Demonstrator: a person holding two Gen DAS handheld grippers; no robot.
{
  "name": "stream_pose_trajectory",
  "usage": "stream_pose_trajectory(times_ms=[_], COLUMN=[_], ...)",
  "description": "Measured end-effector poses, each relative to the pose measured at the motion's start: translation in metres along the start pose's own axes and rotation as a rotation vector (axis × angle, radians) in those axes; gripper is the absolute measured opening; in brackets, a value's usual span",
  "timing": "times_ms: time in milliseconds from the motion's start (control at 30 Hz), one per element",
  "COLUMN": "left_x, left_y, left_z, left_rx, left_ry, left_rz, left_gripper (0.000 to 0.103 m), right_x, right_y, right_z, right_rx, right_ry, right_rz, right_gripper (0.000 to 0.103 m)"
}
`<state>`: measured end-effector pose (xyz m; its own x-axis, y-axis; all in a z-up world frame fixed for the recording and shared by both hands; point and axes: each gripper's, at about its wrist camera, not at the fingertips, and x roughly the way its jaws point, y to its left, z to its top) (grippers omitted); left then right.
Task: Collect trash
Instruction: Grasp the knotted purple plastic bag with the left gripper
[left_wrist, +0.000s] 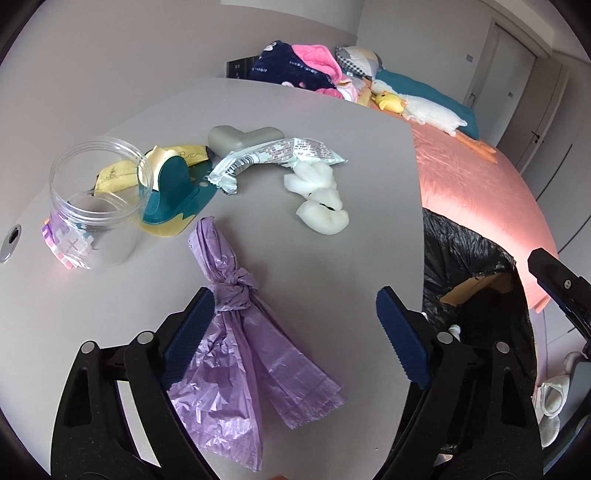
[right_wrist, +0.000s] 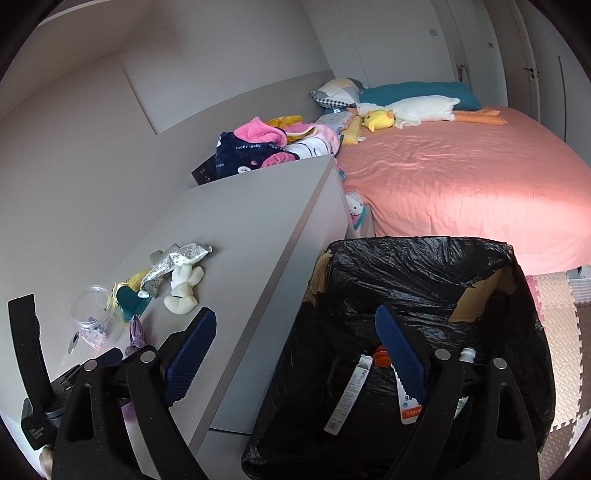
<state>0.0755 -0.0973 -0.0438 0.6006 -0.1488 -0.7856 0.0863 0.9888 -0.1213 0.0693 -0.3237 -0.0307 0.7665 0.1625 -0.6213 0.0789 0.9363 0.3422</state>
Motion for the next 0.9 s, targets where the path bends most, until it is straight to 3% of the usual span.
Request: stream_pose_trajectory(times_ms=[200, 300, 467, 567, 633, 700, 900], left_x=[0.014, 0.016, 0.018, 0.017, 0.016, 0.015, 0.016], left_y=[0.012, 0.017, 0.022, 0.031, 0.037, 0.042, 0.049], left_z=[-0.002, -0.002, -0.003, -0.002, 0.000, 0.001, 0.001], left_rx=[-0.008, 0.002, 0.064, 0.041, 0.017, -0.008, -0.047], left_ry=[0.047, 0.037, 0.020, 0.011, 0.004, -0.003, -0.024], left_rz=[0.026, 0.038, 0.092, 0.072, 0.057, 0.031, -0.022], left_gripper=[0.055, 0.050, 0.050, 0.050, 0.043, 0.029, 0.022], right_x=[0.012, 0.017, 0.028, 0.034, 0.038, 0.043, 0.061], right_y=[0.014, 0.020, 0.035, 0.042, 0.046, 0.050, 0.068], right_z=[0.000, 0.000, 0.000, 0.000, -0.001, 0.000, 0.004], right_rx=[-0.027, -0.043, -0.077, -0.093, -0.102, -0.109, -0.152], right_ry=[0.017, 0.024, 0.038, 0.045, 0.050, 0.055, 0.093], right_rz=[0.012, 0.018, 0.021, 0.026, 0.025, 0.031, 0.052], right_gripper=[0.088, 0.088, 0.088, 0.088, 0.087, 0.084, 0.077])
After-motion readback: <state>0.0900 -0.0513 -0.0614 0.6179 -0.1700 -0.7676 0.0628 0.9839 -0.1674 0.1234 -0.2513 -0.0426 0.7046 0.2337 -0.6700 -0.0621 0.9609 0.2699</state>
